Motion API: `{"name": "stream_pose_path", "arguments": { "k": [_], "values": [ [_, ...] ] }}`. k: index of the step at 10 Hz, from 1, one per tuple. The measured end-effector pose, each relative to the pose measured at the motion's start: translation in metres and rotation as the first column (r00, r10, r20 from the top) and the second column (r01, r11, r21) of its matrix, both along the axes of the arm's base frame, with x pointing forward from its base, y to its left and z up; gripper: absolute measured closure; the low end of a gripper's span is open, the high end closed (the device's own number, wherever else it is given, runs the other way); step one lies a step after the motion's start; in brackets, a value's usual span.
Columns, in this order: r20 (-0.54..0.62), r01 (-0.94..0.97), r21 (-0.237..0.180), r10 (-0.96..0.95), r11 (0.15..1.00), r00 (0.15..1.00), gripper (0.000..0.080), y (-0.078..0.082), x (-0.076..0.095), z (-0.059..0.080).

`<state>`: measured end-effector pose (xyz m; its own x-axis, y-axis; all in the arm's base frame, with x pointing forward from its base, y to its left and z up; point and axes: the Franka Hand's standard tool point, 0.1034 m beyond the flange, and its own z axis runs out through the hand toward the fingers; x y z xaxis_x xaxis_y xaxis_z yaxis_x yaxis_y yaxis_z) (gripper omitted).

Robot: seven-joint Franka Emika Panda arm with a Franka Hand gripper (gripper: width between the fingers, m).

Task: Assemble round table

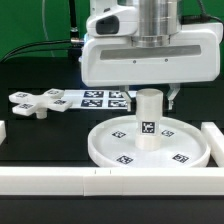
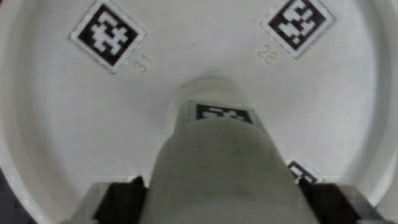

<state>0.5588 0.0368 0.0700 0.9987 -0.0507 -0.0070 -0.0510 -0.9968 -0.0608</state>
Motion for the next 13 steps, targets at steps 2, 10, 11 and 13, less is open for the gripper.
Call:
{"name": "stream_pose_path", "arguments": {
  "k": [2,10,11,13],
  "values": [
    [-0.021,0.270,0.015,-0.269,0.963,0.963,0.0392,0.0000,-0.0004,-0.0002],
    [-0.088,0.803,0.027,-0.799,0.596,0.595,0.0392,0.0011,-0.0001,-0.0012],
    [-0.107,0.876,0.038,-0.870,0.480,0.481,0.0392,0.0010,0.0010,-0.0011],
    [-0.157,0.967,0.051,-0.954,0.251,0.256,0.0392,0.0012,0.0019,-0.0013]
  ]
}}
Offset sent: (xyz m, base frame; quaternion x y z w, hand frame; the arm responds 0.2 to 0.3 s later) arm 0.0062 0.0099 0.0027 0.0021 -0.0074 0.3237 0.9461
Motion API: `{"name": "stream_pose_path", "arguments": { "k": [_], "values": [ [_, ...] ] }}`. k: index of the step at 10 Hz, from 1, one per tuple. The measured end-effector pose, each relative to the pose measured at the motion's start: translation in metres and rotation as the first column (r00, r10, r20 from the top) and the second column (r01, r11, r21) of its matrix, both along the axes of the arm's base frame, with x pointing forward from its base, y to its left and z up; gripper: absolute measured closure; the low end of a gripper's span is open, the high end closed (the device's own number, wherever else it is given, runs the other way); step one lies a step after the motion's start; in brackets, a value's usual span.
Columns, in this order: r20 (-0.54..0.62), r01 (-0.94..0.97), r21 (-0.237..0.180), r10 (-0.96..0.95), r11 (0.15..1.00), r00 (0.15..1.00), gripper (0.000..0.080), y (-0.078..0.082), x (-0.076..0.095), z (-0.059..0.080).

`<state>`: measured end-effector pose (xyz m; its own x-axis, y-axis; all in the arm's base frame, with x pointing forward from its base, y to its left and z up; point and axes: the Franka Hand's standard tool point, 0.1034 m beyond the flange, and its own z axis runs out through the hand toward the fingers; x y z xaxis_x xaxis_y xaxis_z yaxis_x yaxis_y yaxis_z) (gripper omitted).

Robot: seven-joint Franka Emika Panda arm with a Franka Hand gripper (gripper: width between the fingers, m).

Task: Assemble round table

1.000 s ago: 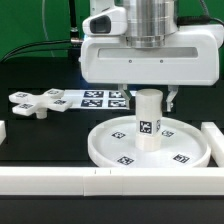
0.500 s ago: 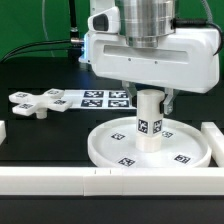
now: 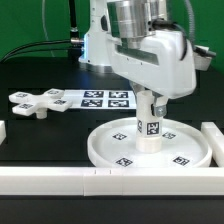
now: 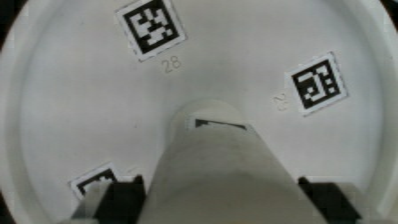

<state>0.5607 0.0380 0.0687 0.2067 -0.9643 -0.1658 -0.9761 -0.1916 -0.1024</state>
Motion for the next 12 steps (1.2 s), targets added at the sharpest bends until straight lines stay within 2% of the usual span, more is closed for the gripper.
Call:
{"name": "stream_pose_path", "arguments": {
  "k": [1,4,5,6,7,8,9,12],
  "values": [
    [-0.015,0.110,0.023,-0.110,0.994,0.994,0.0392,0.0015,0.0004,0.0002],
    [-0.046,0.263,0.052,-0.261,0.963,0.964,0.0392,0.0009,0.0002,-0.0004],
    [-0.050,0.278,0.052,-0.276,0.959,0.960,0.0322,0.0015,0.0002,-0.0005],
    [-0.049,0.273,0.052,-0.271,0.961,0.961,0.0322,0.0017,0.0001,-0.0006],
    [-0.048,0.196,0.046,-0.193,0.980,0.980,0.0201,0.0019,-0.0013,-0.0005],
    [-0.049,0.122,0.045,-0.120,0.992,0.992,0.0201,0.0017,-0.0009,0.0013],
    [-0.035,0.087,0.044,-0.085,0.995,0.996,0.0158,0.0017,0.0003,0.0020],
    [0.018,-0.129,0.031,0.129,0.991,0.991,0.0151,0.0022,-0.0005,0.0006]
  ]
}}
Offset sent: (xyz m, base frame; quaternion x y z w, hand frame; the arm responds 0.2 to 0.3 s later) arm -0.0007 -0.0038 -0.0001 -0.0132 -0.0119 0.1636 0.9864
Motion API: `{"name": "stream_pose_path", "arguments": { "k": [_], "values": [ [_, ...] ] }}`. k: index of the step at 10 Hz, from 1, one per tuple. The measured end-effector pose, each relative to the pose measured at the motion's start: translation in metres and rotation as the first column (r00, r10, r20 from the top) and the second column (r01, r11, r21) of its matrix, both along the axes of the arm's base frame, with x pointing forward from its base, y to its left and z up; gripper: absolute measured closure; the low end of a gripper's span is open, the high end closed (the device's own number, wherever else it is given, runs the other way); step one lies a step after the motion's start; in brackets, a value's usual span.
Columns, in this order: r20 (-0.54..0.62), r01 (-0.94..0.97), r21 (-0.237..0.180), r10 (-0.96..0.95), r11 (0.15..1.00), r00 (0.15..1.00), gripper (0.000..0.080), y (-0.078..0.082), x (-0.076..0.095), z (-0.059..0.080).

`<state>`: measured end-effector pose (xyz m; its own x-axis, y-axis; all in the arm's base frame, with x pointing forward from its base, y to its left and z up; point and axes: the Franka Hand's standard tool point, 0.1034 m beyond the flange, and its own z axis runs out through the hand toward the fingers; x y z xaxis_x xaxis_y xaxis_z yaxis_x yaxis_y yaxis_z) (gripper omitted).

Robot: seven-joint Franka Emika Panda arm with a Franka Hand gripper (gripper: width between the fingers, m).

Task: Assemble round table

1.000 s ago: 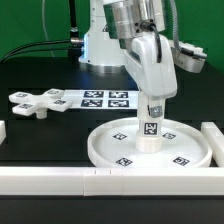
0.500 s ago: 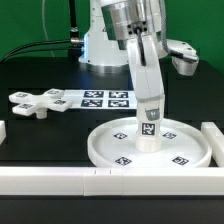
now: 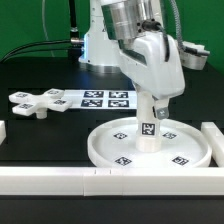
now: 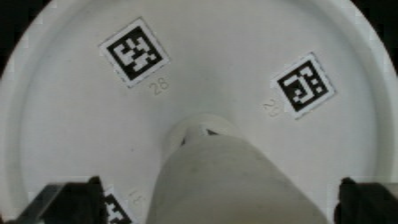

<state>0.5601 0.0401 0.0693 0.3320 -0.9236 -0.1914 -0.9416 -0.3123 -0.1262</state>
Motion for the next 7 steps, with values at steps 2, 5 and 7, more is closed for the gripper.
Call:
{"name": "stream_pose_path", "arguments": {
  "k": [2,5,7],
  "values": [
    [0.031,-0.158,-0.011,0.158,0.987,0.987,0.0151,-0.0006,-0.0004,0.0000],
    [0.059,-0.517,-0.062,0.520,0.854,0.852,0.0151,-0.0050,0.0044,0.0067],
    [0.079,-0.629,-0.076,0.634,0.773,0.769,0.0151,-0.0048,0.0043,0.0065]
  ]
}}
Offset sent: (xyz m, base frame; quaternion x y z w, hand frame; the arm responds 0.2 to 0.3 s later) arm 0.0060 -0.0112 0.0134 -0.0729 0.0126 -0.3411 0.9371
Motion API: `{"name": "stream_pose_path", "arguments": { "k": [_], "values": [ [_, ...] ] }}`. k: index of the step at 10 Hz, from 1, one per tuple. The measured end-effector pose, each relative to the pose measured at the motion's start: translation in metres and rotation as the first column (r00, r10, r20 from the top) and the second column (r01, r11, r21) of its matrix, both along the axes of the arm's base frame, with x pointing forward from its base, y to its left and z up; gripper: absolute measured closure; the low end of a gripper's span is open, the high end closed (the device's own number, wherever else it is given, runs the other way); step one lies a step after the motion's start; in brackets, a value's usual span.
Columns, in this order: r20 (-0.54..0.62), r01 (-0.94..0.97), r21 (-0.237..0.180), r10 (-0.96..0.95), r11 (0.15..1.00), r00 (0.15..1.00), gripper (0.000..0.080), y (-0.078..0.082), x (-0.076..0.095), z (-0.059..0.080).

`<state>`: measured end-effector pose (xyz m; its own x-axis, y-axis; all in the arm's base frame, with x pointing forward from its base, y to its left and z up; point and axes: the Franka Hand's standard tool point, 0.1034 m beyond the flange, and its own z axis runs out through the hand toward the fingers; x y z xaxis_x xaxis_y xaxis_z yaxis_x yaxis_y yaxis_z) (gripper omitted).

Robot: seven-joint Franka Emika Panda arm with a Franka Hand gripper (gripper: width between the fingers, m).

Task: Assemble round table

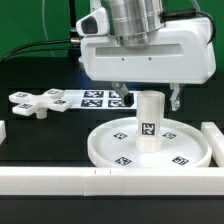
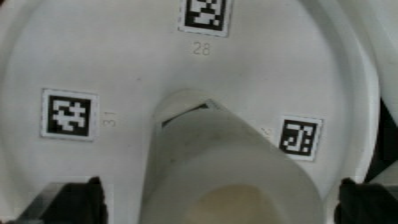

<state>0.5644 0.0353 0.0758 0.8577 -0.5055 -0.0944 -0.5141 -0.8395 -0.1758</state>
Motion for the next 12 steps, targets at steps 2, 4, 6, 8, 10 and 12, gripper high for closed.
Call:
{"name": "stream_pose_path", "arguments": {
  "k": [2,4,6,8,10,12],
  "values": [
    [0.027,-0.135,-0.003,0.135,0.991,0.991,0.0151,-0.0002,-0.0001,-0.0002],
    [0.025,-0.345,-0.042,0.347,0.937,0.938,0.0151,0.0004,-0.0003,0.0020],
    [0.052,-0.545,-0.062,0.548,0.836,0.835,0.0151,0.0002,0.0005,0.0026],
    [0.068,-0.668,-0.075,0.672,0.740,0.737,0.0151,0.0009,0.0004,0.0030],
    [0.083,-0.759,-0.087,0.764,0.645,0.640,0.0151,-0.0008,0.0002,0.0027],
    [0.082,-0.891,-0.130,0.900,0.436,0.428,0.0151,0.0003,0.0003,0.0008]
  ]
}}
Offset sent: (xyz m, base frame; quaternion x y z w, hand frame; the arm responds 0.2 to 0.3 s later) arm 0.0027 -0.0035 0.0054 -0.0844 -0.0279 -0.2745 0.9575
